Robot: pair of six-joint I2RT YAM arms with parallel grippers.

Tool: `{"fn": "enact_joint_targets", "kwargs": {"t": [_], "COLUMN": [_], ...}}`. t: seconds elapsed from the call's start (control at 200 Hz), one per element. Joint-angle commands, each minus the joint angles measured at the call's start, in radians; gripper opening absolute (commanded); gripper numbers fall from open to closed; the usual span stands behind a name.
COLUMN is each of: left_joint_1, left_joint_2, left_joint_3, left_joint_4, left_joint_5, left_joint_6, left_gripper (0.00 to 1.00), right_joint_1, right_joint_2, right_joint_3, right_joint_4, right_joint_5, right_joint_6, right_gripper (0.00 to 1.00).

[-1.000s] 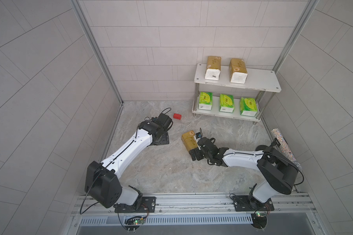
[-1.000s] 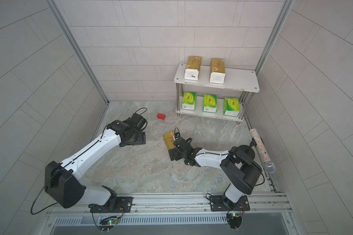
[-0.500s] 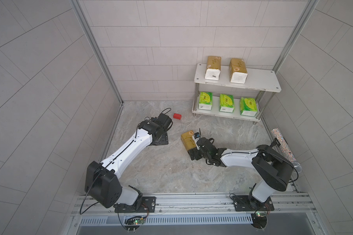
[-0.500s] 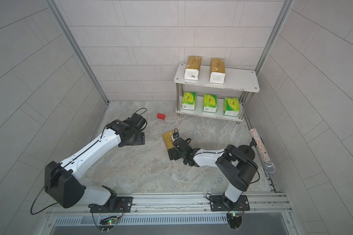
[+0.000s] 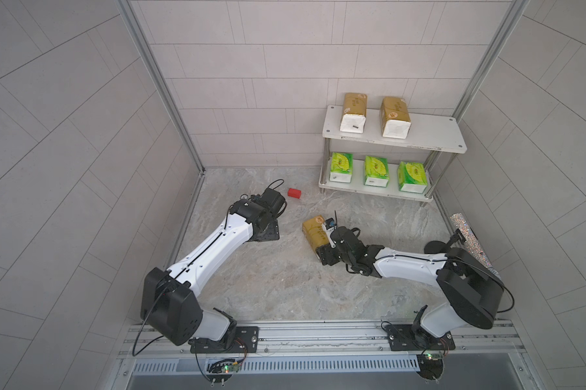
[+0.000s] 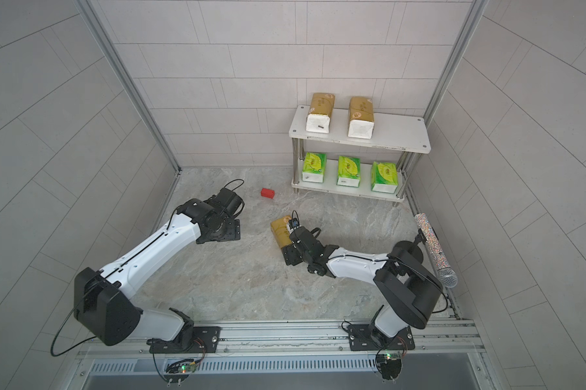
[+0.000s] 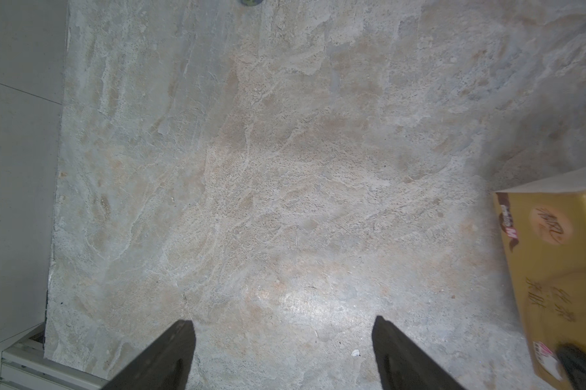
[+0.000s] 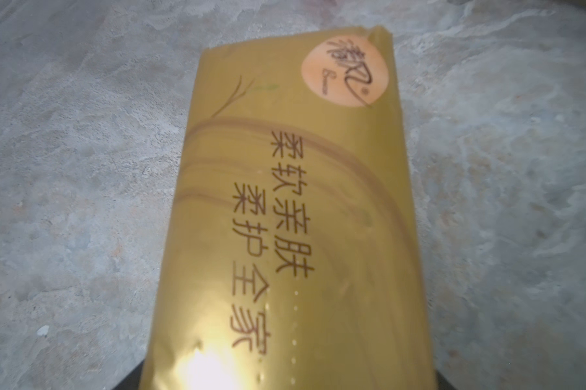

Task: Place the tissue boxes on the shelf by color
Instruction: Pick up the box of tissues from the center of the board, then place a box of tissues on the shelf.

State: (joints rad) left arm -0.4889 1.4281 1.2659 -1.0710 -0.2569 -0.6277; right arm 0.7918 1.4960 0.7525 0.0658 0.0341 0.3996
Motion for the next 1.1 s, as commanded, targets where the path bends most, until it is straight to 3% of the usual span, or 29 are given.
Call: {"fn": "enact_joint_targets", "kwargs": {"t": [0.0, 0.285, 0.63, 0.856, 1.096], "left_joint_1": [0.007, 0.007, 0.007, 0.007, 0.007], "left_joint_2": [0.001, 0.026, 0.036, 0.038, 0.042], "left_joint_3": [0.021, 0.036, 0.04, 0.035, 0.044], "left_joint_4": [-0.007, 0.006, 0.028, 0.037, 0.038], "left_joint_5": [-0.028, -0.048, -0.045, -0.047, -0.044], "left_joint_6": [0.008, 0.041, 0.072, 0.086, 0.1], "left_gripper": [0.9, 0.9, 0.9, 0.9, 0.9], "right_joint_1": [-0.003, -0.089, -0.345, -0.49, -0.621], "right_joint_2": [-0.095, -0.27, -0.308, -0.321, -0.358], "right_joint_3": [0.051, 0.211, 0.563, 0.702, 0.783], "right_joint_4": [-0.156, -0.542, -1.025, -1.182, -1.234], "right_joint_5": [0.012, -0.007, -0.136, -0.16, -0.068], "right_joint_6": [-0.026, 0.021, -0.014, -0.075, -0.114], "right_gripper": [0.84, 0.83, 0.79, 0.8, 0.8]}}
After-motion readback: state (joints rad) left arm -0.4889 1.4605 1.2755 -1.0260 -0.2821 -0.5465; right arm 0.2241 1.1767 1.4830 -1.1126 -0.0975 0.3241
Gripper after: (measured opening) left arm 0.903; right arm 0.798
